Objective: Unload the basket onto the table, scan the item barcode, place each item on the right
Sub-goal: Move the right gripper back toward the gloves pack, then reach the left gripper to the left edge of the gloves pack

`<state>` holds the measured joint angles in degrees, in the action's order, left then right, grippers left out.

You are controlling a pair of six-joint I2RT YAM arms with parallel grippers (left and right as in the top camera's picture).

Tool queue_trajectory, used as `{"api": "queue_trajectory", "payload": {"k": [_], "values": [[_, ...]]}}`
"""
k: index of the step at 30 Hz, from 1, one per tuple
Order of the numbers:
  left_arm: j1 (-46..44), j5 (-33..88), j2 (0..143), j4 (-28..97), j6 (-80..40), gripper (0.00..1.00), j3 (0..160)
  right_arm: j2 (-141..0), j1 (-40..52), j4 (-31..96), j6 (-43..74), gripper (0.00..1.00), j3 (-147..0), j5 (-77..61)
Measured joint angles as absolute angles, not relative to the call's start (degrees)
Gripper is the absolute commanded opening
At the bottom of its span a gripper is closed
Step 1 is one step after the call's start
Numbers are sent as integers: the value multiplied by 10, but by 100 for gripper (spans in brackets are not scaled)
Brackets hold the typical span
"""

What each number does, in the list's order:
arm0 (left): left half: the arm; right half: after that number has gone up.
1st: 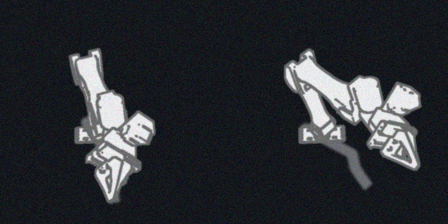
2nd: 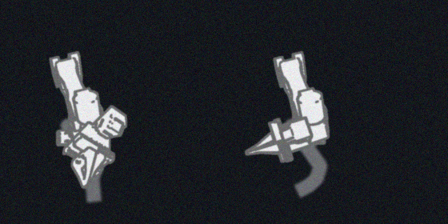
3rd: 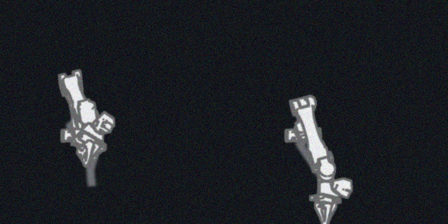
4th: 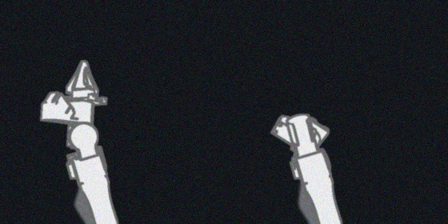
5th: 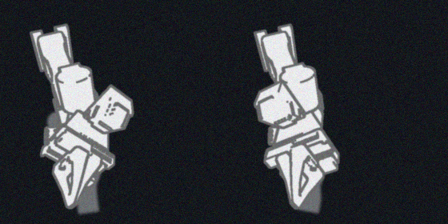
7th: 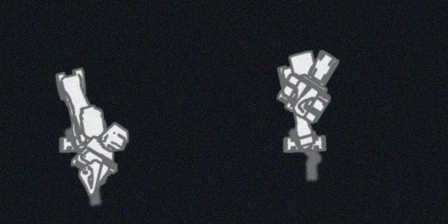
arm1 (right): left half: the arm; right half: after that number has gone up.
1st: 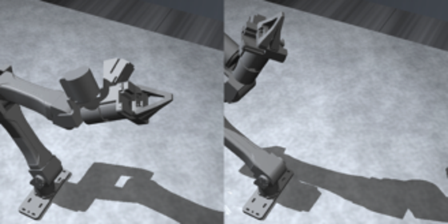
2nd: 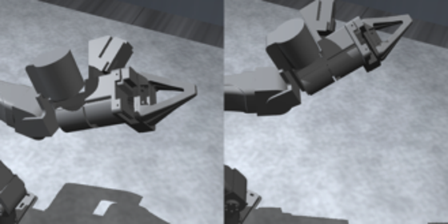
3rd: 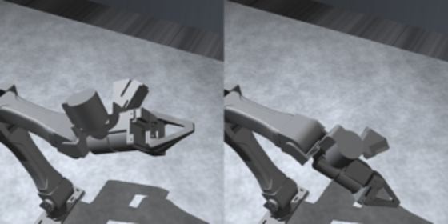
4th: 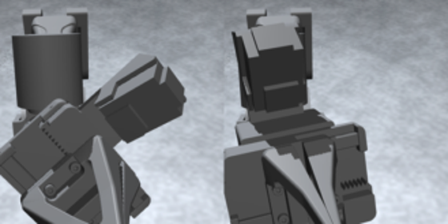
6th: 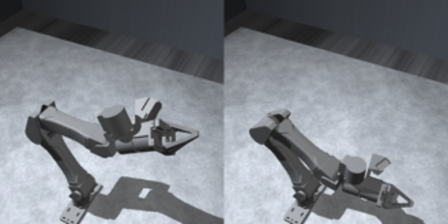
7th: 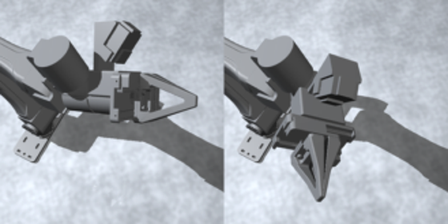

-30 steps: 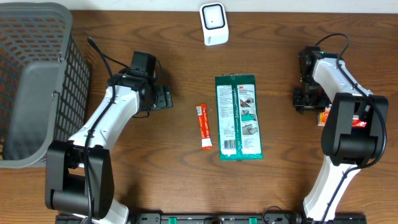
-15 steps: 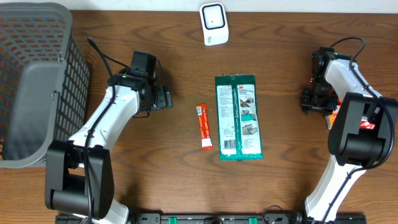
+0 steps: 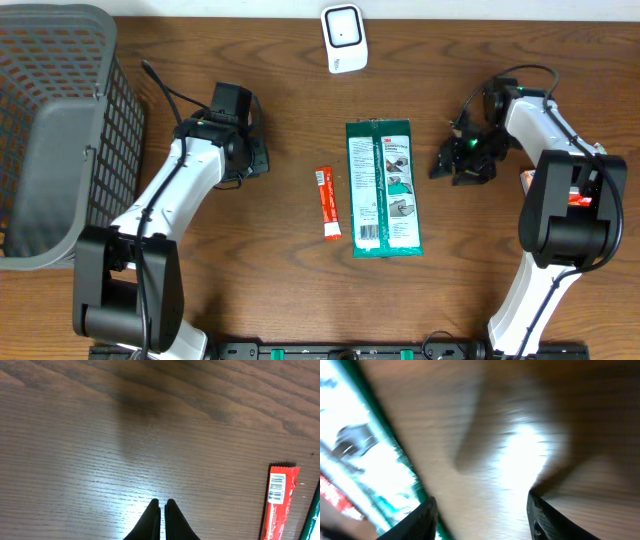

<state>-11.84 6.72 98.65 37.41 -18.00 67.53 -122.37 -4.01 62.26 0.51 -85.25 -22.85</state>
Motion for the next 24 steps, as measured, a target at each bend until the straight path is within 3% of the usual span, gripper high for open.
{"api": "queue_trajectory", "payload": {"k": [2,14,24], "values": [[-130,69,987,373,-180,11,675,-1219,-39,605,-13,61,-835,-274],[-279,136,987,285,-182,17,675,-1202,-39,491,-35,62,-755,-441],[-378,133,1014,235,-182,25,675,-1203,-17,466,-36,64,-745,-466]]}}
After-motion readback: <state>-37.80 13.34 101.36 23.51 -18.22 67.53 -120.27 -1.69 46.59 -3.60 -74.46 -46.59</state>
